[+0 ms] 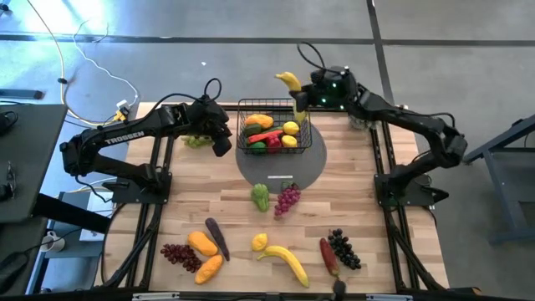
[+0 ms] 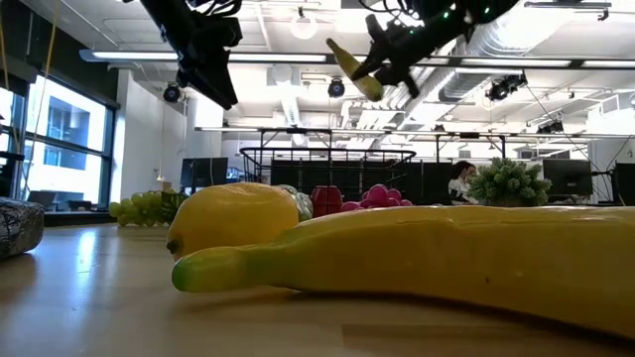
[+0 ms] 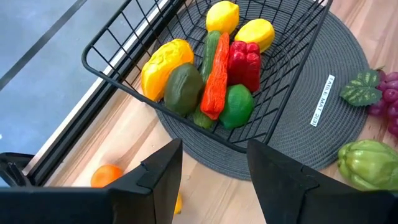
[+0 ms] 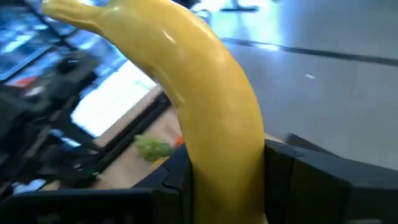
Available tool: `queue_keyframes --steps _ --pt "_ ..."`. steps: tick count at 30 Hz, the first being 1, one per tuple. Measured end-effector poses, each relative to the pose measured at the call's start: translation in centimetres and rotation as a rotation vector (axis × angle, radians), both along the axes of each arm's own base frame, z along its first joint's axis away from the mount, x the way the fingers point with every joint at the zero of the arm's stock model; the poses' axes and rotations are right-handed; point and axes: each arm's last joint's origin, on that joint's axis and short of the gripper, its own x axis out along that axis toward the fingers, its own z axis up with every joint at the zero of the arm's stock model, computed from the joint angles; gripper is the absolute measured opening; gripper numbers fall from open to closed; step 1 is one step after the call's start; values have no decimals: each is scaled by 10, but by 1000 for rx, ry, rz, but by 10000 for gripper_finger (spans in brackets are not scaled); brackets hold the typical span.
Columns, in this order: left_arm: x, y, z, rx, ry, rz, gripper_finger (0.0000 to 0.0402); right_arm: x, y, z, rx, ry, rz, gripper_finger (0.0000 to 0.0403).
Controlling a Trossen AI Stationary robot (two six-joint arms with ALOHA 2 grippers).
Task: Build produce basket
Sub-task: Put the yellow banana into the wire basket
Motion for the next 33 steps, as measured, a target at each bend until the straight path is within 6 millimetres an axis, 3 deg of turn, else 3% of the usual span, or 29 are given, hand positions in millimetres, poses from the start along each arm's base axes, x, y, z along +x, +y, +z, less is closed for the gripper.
queue_keyframes --steps 5,10,23,33 --pt "0 0 0 11 8 12 170 14 -20 -19 16 -46 145 99" --pt "0 1 0 8 4 27 170 25 -30 -44 157 -46 205 99" --pt "-1 1 0 25 14 44 170 37 -33 -85 415 44 123 99" --pt "-1 1 0 25 14 43 170 49 -31 -108 423 106 22 99"
